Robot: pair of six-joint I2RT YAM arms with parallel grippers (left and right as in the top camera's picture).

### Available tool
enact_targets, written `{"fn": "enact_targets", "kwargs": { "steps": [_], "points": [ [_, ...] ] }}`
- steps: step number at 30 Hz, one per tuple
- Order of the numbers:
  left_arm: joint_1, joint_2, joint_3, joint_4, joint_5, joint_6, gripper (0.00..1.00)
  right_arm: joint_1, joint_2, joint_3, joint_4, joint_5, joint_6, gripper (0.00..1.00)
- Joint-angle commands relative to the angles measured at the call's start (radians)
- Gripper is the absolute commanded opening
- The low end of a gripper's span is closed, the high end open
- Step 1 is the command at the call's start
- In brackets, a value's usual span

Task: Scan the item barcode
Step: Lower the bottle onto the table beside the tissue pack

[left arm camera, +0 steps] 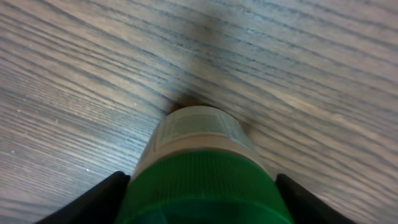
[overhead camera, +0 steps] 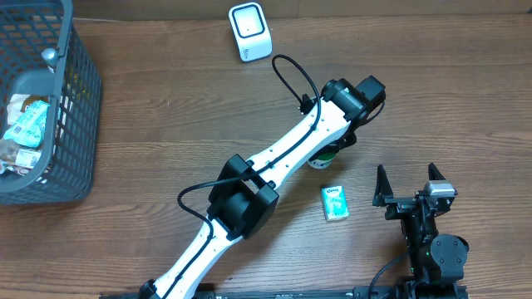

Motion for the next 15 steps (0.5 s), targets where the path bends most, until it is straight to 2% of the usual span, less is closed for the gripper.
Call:
{"fn": "enact_targets", "kwargs": {
  "steps": [1,5,7,10,12,15],
  "points": [
    [-0.004,-0.003,0.002,0.001,-0.021,0.066,1.0,-0.002,-0.007,-0.011,0.006,-0.008,-0.004,1.0],
    [-0.005,-0.003,0.002,0.001,-0.021,0.182,1.0,-0.002,-0.007,-0.011,0.006,-0.008,-0.004,1.0],
    [0.0,-0.003,0.003,0.007,-0.021,0.294,1.0,-0.002,-0.007,-0.011,0.006,-0.008,-0.004,1.0],
    [0.013,-0.003,0.013,0.023,-0.021,0.56,1.0,-0.002,-0.007,-0.011,0.006,-0.008,-0.004,1.0],
    [0.024,-0.003,0.013,0.013,-0.019,0.661,1.0,-0.002,-0.007,-0.011,0.006,-0.008,-0.004,1.0],
    [0.036,-0.003,0.013,-0.032,-0.016,0.685,1.0,-0.002,-0.007,-0.011,0.006,-0.008,-0.004,1.0]
  ]
}}
